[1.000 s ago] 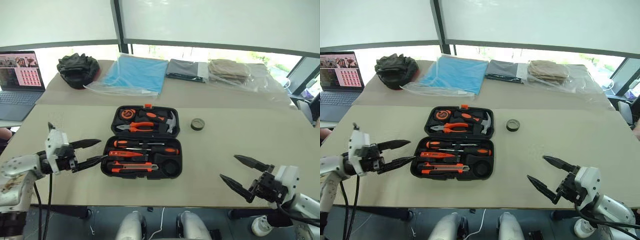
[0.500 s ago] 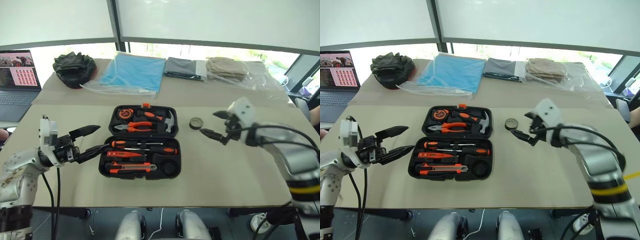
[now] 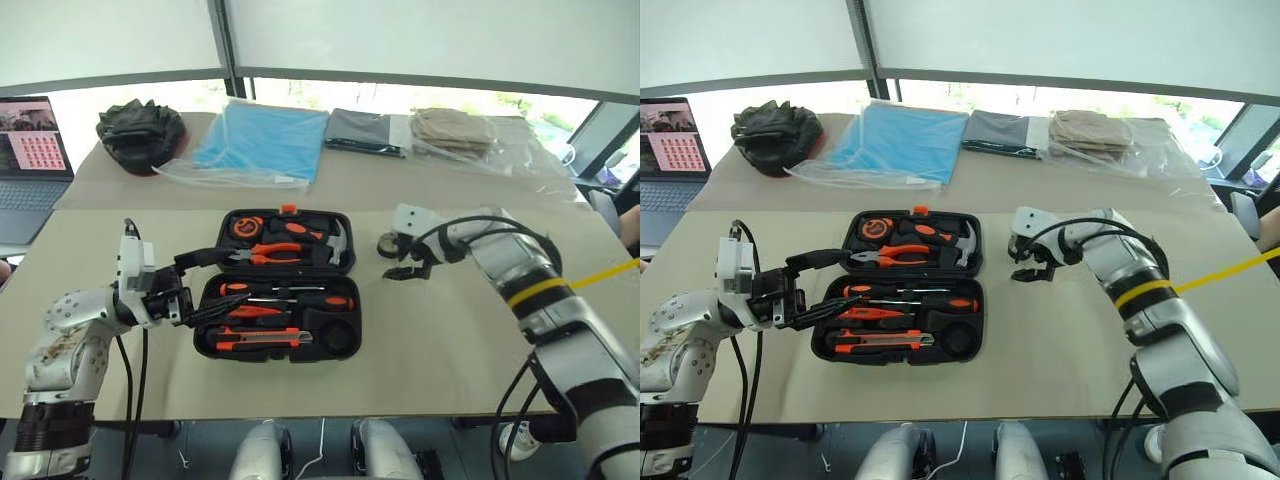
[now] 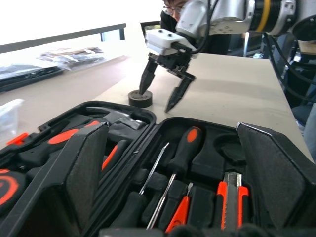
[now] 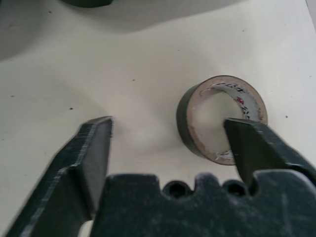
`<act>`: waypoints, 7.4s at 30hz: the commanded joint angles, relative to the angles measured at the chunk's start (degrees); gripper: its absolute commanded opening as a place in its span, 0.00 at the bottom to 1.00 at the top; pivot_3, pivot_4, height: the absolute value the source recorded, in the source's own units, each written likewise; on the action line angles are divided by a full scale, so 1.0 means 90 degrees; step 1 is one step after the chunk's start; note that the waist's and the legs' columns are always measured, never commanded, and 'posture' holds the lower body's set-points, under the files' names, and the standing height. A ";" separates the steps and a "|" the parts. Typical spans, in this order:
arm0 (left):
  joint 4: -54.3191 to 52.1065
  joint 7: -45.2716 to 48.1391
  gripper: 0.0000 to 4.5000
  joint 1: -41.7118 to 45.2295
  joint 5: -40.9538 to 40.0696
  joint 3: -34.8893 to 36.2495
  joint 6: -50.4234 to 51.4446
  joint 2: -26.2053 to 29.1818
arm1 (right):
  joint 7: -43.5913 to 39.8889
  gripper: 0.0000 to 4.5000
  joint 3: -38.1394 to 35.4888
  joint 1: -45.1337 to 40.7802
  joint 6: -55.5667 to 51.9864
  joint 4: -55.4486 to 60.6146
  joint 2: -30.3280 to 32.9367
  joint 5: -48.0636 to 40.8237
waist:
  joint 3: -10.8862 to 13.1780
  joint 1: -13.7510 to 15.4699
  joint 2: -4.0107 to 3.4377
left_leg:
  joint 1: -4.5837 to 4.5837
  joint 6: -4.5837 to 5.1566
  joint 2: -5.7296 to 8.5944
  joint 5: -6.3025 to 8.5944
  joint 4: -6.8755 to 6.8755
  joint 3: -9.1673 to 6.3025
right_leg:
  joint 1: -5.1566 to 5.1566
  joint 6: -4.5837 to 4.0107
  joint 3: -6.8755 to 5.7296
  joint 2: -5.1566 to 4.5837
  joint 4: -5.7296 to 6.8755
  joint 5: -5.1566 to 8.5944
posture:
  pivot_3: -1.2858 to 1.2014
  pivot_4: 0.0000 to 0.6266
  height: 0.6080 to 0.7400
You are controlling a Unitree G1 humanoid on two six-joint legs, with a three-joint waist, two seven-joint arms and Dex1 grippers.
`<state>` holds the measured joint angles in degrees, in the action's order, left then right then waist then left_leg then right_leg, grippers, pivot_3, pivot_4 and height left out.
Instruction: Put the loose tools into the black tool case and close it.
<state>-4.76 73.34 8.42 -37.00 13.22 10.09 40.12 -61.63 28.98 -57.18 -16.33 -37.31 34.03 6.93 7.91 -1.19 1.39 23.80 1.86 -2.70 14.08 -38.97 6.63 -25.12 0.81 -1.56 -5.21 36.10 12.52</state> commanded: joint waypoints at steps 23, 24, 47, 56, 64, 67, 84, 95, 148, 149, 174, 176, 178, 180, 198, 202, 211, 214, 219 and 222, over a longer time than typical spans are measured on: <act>0.0830 0.1727 1.00 -0.1769 0.0580 0.0919 -0.1877 0.0924 | -0.2344 0.01 -0.0485 0.1825 -0.1939 0.5882 0.0470 -0.2221 | 0.0004 0.0043 -0.0007 | -0.0005 -0.0012 -0.0024 -0.0002 0.0000 -0.0012 | 0.0000 -0.0018 -0.0031 -0.0012 0.0006 0.0000 | 0.52 0.24 1.00; 0.0899 0.1828 1.00 -0.1819 0.0636 0.0901 -0.2022 0.0947 | -0.2210 0.01 -0.0360 0.1915 -0.2081 0.5984 0.0436 -0.2154 | 0.0004 0.0051 -0.0007 | -0.0005 -0.0012 -0.0022 -0.0002 -0.0001 -0.0012 | 0.0000 -0.0020 -0.0034 -0.0016 0.0005 -0.0001 | 0.52 0.24 1.00; 0.0147 0.1135 1.00 -0.1768 0.0361 0.0734 -0.1339 0.0774 | -0.2265 0.43 0.0455 0.1461 -0.2620 0.6132 0.0610 -0.1861 | 0.0004 0.0064 -0.0005 | 0.0000 -0.0015 -0.0022 -0.0012 -0.0015 -0.0016 | 0.0002 -0.0031 -0.0054 -0.0015 0.0006 0.0001 | 0.52 0.24 1.00; 0.0394 -0.1018 0.94 -0.1595 0.0267 0.1440 0.0317 0.0733 | -0.1674 0.31 -0.1444 0.2065 -0.1979 0.4939 0.1195 -0.2459 | 0.0006 0.0090 0.0003 | -0.0001 -0.0013 -0.0022 -0.0010 -0.0015 -0.0031 | 0.0011 -0.0029 -0.0061 -0.0019 0.0001 0.0001 | 0.52 0.24 1.00; 0.1017 -0.2921 0.36 -0.0476 0.1483 0.0638 0.0637 0.0253 | 0.0464 0.00 -0.1748 0.2303 -0.0049 0.3202 0.0303 -0.1324 | 0.0006 0.0052 0.0006 | -0.0005 -0.0024 -0.0016 -0.0017 -0.0009 -0.0019 | 0.0010 -0.0032 -0.0056 -0.0004 0.0009 -0.0001 | 0.52 0.24 1.00; 0.1205 -0.3169 0.14 0.0005 0.1812 0.0207 0.0699 0.0075 | 0.0923 0.00 -0.1719 0.2331 0.0347 0.2856 -0.0163 -0.1145 | 0.0006 0.0053 0.0007 | -0.0003 -0.0032 -0.0011 -0.0023 -0.0007 -0.0007 | 0.0013 -0.0033 -0.0057 -0.0002 0.0011 -0.0004 | 0.52 0.24 1.00; 0.1146 -0.2272 0.02 0.0795 0.1871 -0.1076 0.1272 -0.0445 | 0.0472 0.00 -0.1526 0.2939 -0.0563 0.3889 -0.0438 -0.1302 | 0.0006 0.0129 0.0008 | 0.0003 -0.0023 -0.0009 -0.0019 -0.0006 -0.0014 | 0.0019 -0.0023 -0.0059 -0.0009 0.0006 -0.0006 | 0.52 0.24 1.00; 0.0204 -0.2487 0.02 0.0245 0.1806 -0.1018 0.1975 -0.0462 | 0.1068 0.00 -0.2108 0.3902 -0.0693 0.4587 0.0170 -0.1073 | 0.0006 0.0209 0.0008 | 0.0001 -0.0012 -0.0003 -0.0010 -0.0007 -0.0023 | 0.0023 -0.0014 -0.0054 -0.0013 0.0000 -0.0002 | 0.52 0.24 1.00; 0.0429 -0.4673 0.01 0.2124 0.0667 0.0115 0.6183 -0.1043 | 0.3589 0.00 -0.3353 0.1206 -0.6589 0.3423 -0.1189 -0.3280 | 0.0004 0.0063 0.0034 | -0.0074 -0.0019 -0.0001 -0.0028 -0.0004 -0.0055 | 0.0103 -0.0015 -0.0049 -0.0014 0.0007 -0.0012 | 0.52 0.24 1.00; 0.0388 -0.4546 0.01 0.2092 0.0651 0.0198 0.5775 -0.1097 | 0.3438 0.00 -0.3343 0.1285 -0.6356 0.3639 -0.1119 -0.3329 | 0.0004 0.0063 0.0034 | -0.0073 -0.0019 -0.0001 -0.0029 -0.0004 -0.0054 | 0.0100 -0.0015 -0.0047 -0.0014 0.0007 -0.0012 | 0.52 0.24 1.00; 0.1872 -0.1732 0.17 -0.0785 0.3272 -0.0630 -0.5138 0.0206 | 0.2372 0.00 -0.2369 0.5101 0.5629 0.3167 0.0860 0.0157 | 0.0008 0.0063 0.0033 | -0.0090 0.0007 -0.0017 0.0040 0.0013 -0.0009 | 0.0122 0.0003 -0.0053 -0.0022 -0.0082 0.0005 | 0.52 0.24 1.00; 0.1995 -0.1657 0.28 -0.0935 0.3182 -0.0583 -0.5341 0.0387 | 0.2322 0.22 -0.2414 0.5268 0.5770 0.3144 0.1003 0.0073 | 0.0005 0.0075 0.0028 | -0.0095 0.0006 -0.0017 0.0039 0.0010 -0.0005 | 0.0121 0.0003 -0.0048 -0.0025 -0.0075 0.0005 | 0.52 0.24 1.00; 0.2067 -0.1443 0.43 -0.1045 0.3005 -0.0597 -0.5336 0.0573 | 0.2323 0.36 -0.2453 0.5352 0.5872 0.3179 0.1098 0.0023 | 0.0009 0.0095 0.0030 | -0.0089 0.0007 -0.0017 0.0038 0.0007 -0.0003 | 0.0114 0.0004 -0.0048 -0.0027 -0.0069 0.0006 | 0.52 0.24 1.00; 0.2178 -0.1430 0.59 -0.1104 0.2802 -0.0466 -0.5066 0.0661 | 0.2270 0.52 -0.2516 0.5487 0.5903 0.3231 0.1216 -0.0069 | 0.0010 0.0073 0.0029 | -0.0076 0.0006 -0.0018 0.0037 0.0001 0.0002 | 0.0092 0.0001 -0.0040 -0.0027 -0.0047 0.0007 | 0.52 0.24 1.00; 0.2934 -0.1441 0.01 0.1454 0.2660 -0.1421 -0.1716 -0.0134 | 0.0613 0.00 -0.2117 0.7586 0.1754 0.7042 0.2166 -0.2405 | 0.0008 0.0211 0.0041 | -0.0094 -0.0003 -0.0018 0.0026 -0.0017 -0.0013 | 0.0107 -0.0002 -0.0035 -0.0012 -0.0010 0.0019 | 0.52 0.24 1.00; 0.3063 -0.0845 0.01 0.1718 0.2787 -0.1889 -0.1381 -0.0144 | 0.0723 0.00 -0.1629 0.6956 0.0806 0.7243 0.1870 -0.2180 | 0.0009 0.0154 0.0044 | -0.0086 -0.0003 -0.0012 0.0026 -0.0021 -0.0010 | 0.0098 -0.0003 -0.0029 -0.0001 -0.0011 0.0019 | 0.52 0.24 1.00; 0.2402 -0.0799 0.01 0.1188 0.2380 -0.1468 -0.0032 0.0115 | 0.0938 0.00 -0.1529 0.5216 0.0575 0.6077 0.0897 -0.1778 | 0.0018 0.0113 0.0065 | -0.0069 -0.0002 -0.0015 0.0026 -0.0025 -0.0018 | 0.0086 -0.0001 -0.0029 -0.0003 -0.0008 0.0020 | 0.52 0.24 1.00; 0.1929 -0.1129 0.01 0.0735 0.2055 -0.1039 0.0409 0.0091 | 0.1042 0.00 -0.1527 0.4632 0.0740 0.5451 0.0561 -0.1615 | 0.0019 0.0046 0.0064 | -0.0075 -0.0002 -0.0018 0.0026 -0.0026 -0.0016 | 0.0086 -0.0003 -0.0024 -0.0005 -0.0002 0.0018 | 0.52 0.24 1.00; 0.1049 -0.1664 0.01 0.0052 0.1601 -0.0450 0.0887 -0.0062 | 0.1129 0.00 -0.1562 0.4104 0.1073 0.4698 0.0169 -0.1440 | 0.0021 0.0049 0.0063 | -0.0071 -0.0005 -0.0023 0.0024 -0.0025 -0.0021 | 0.0082 -0.0006 -0.0028 0.0000 0.0005 0.0020 | 0.52 0.24 1.00; 0.0655 -0.1865 0.01 -0.0145 0.1297 -0.0162 0.1112 -0.0175 | 0.1043 0.00 -0.1641 0.4078 0.1274 0.4505 0.0184 -0.1397 | 0.0021 0.0057 0.0063 | -0.0069 -0.0005 -0.0022 0.0025 -0.0025 -0.0021 | 0.0082 -0.0006 -0.0028 -0.0007 0.0005 0.0019 | 0.52 0.24 1.00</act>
<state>4.18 57.58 6.92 -23.05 9.35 19.42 38.47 -52.29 16.55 -19.47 -7.26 2.64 35.55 -5.40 8.11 -0.67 1.96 23.18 1.82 -2.89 14.30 -39.20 6.44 -24.38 0.77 -1.82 -5.28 36.13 12.68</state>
